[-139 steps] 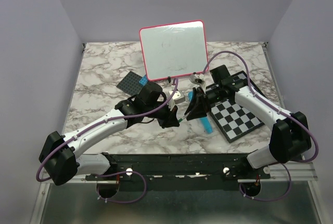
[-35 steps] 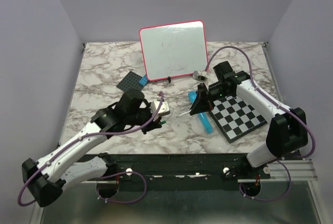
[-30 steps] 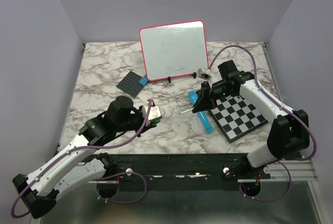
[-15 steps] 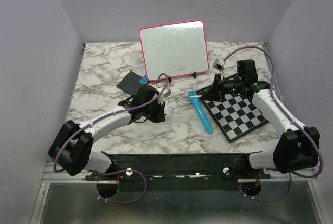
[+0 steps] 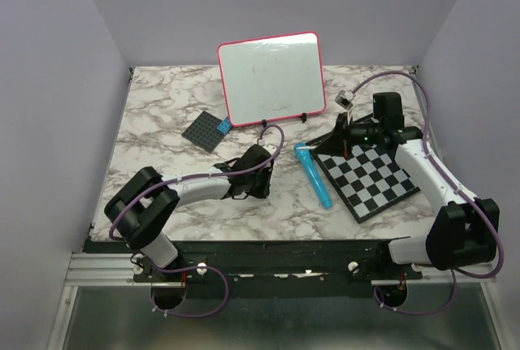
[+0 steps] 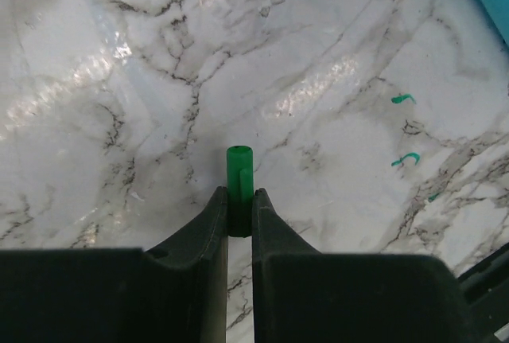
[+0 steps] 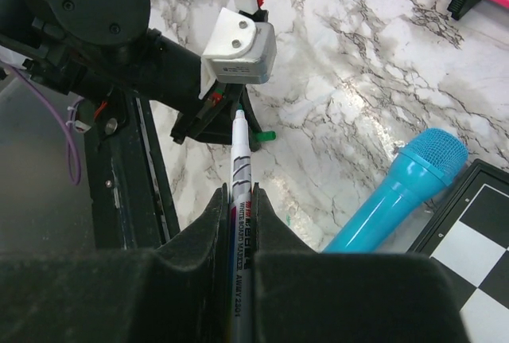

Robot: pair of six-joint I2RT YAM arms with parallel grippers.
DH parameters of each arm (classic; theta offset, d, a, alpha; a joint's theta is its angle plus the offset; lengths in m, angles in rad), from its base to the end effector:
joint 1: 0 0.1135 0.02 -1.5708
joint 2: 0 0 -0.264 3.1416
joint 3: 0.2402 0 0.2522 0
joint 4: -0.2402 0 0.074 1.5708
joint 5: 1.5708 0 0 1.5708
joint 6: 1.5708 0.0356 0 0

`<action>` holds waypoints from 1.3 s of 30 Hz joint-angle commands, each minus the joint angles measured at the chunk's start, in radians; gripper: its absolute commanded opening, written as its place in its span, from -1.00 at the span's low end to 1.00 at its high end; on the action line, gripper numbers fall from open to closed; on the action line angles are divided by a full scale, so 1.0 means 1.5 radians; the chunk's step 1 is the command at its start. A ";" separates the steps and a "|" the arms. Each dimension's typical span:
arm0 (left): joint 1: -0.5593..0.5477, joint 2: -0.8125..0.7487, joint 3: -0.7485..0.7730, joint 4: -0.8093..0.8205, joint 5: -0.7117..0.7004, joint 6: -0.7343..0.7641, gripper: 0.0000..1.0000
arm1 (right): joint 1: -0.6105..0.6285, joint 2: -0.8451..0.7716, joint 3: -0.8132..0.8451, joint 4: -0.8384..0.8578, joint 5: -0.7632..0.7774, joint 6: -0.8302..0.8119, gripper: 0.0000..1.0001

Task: Write a sentence on the whiteboard
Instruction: Place the pen cap at the center of the board.

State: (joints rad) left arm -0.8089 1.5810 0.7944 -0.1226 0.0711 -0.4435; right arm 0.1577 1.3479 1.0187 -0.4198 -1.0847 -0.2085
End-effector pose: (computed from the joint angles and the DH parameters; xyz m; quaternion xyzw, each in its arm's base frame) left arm 0.2090 -0.2228 0.1600 0.1831 0.9274 -0.2175 0.2433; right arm 0.2708 0.0749 0.2868 -0.3457 0.7345 0.4643 0.3540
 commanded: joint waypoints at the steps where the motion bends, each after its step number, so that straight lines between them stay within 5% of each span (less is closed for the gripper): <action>1: -0.020 0.020 0.029 -0.016 -0.087 -0.036 -0.72 | -0.009 -0.006 -0.007 0.011 0.004 0.008 -0.99; 7: -0.030 0.021 0.043 -0.025 -0.084 -0.041 -0.46 | -0.010 -0.003 -0.008 0.011 0.002 0.008 -0.99; 11: -0.031 0.009 0.039 -0.025 -0.080 -0.057 0.01 | -0.013 -0.002 -0.007 0.011 0.004 0.007 -0.99; 20: -0.022 -0.123 0.021 -0.025 -0.061 -0.040 0.17 | -0.023 -0.006 -0.010 0.008 -0.010 -0.008 -0.99; 22: 0.003 -0.160 0.004 -0.027 -0.051 -0.030 0.37 | -0.026 -0.007 -0.011 0.006 -0.015 -0.013 -0.99; 25: 0.090 -0.249 -0.030 -0.010 -0.008 -0.016 0.94 | -0.028 -0.008 -0.009 0.002 -0.016 -0.018 -0.99; 26: 0.119 -0.290 -0.038 -0.003 0.040 -0.012 0.97 | -0.030 -0.009 -0.009 0.000 -0.013 -0.024 -0.99; 34: 0.382 -0.320 0.009 0.072 0.192 0.001 0.97 | -0.034 -0.018 -0.009 -0.009 -0.019 -0.040 -0.99; 35: 0.449 -0.287 0.013 0.108 0.235 -0.017 0.97 | -0.036 -0.017 -0.009 -0.009 -0.021 -0.042 -0.99; 39: 0.532 -0.149 0.074 0.245 0.391 -0.092 0.97 | -0.038 -0.016 -0.008 -0.014 -0.026 -0.050 -0.99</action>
State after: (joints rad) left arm -0.1200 1.1797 0.8101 0.0097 0.3855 -0.4908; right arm 0.1093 1.3460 1.0149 -0.4210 -1.0924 -0.2554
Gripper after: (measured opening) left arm 0.985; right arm 0.148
